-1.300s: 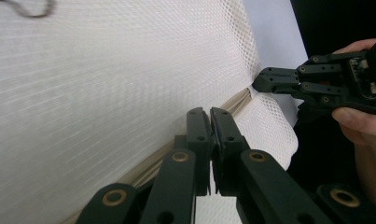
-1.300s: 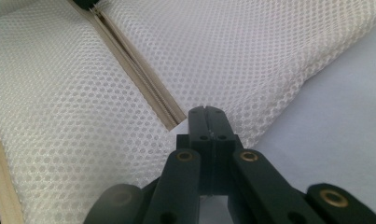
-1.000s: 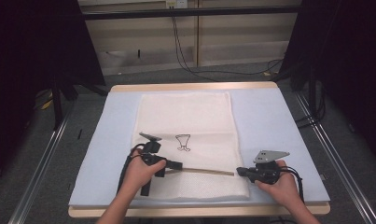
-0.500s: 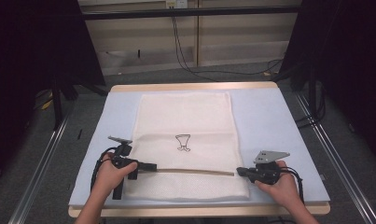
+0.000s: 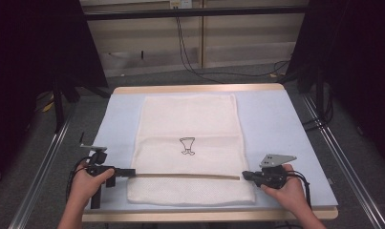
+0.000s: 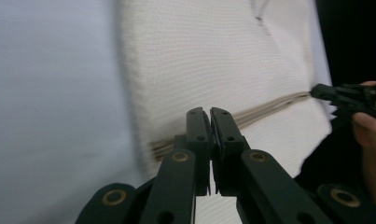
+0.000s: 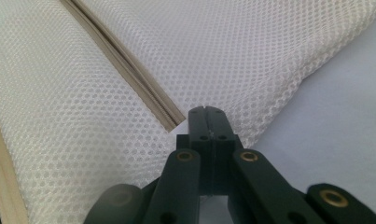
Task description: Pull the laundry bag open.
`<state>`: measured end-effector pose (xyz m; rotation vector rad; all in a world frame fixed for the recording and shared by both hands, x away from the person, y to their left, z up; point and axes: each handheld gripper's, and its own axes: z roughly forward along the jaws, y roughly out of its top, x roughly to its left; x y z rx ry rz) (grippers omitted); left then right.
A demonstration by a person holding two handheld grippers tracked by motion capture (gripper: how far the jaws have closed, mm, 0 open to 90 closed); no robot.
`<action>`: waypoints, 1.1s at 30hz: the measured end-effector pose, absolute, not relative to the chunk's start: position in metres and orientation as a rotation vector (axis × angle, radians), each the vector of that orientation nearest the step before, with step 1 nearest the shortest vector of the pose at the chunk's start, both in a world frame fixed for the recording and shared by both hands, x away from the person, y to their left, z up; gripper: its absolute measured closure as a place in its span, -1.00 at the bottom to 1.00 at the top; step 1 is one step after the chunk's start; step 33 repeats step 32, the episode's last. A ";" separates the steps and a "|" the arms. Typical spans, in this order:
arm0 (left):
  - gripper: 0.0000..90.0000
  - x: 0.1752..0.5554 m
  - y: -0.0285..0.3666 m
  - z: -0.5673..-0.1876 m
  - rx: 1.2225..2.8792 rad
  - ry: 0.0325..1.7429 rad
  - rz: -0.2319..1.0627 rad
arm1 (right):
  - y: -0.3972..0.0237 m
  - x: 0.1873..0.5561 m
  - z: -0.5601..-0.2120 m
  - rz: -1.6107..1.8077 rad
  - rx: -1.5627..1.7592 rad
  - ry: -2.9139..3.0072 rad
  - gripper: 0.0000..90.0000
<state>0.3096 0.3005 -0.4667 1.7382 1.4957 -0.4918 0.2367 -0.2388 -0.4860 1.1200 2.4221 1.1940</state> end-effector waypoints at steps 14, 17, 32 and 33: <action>0.62 0.307 0.322 -0.467 1.776 1.487 -0.370 | -0.239 0.236 -0.485 1.195 1.109 2.420 1.00; 0.36 0.307 0.324 -0.458 1.759 1.432 -0.258 | -0.245 0.237 -0.477 1.260 1.103 2.359 0.65; -0.55 0.326 0.326 -0.474 1.816 1.438 0.391 | -0.299 0.265 -0.482 1.059 1.276 2.101 -0.60; -0.55 0.326 0.326 -0.474 1.816 1.438 0.391 | -0.299 0.265 -0.482 1.059 1.276 2.101 -0.60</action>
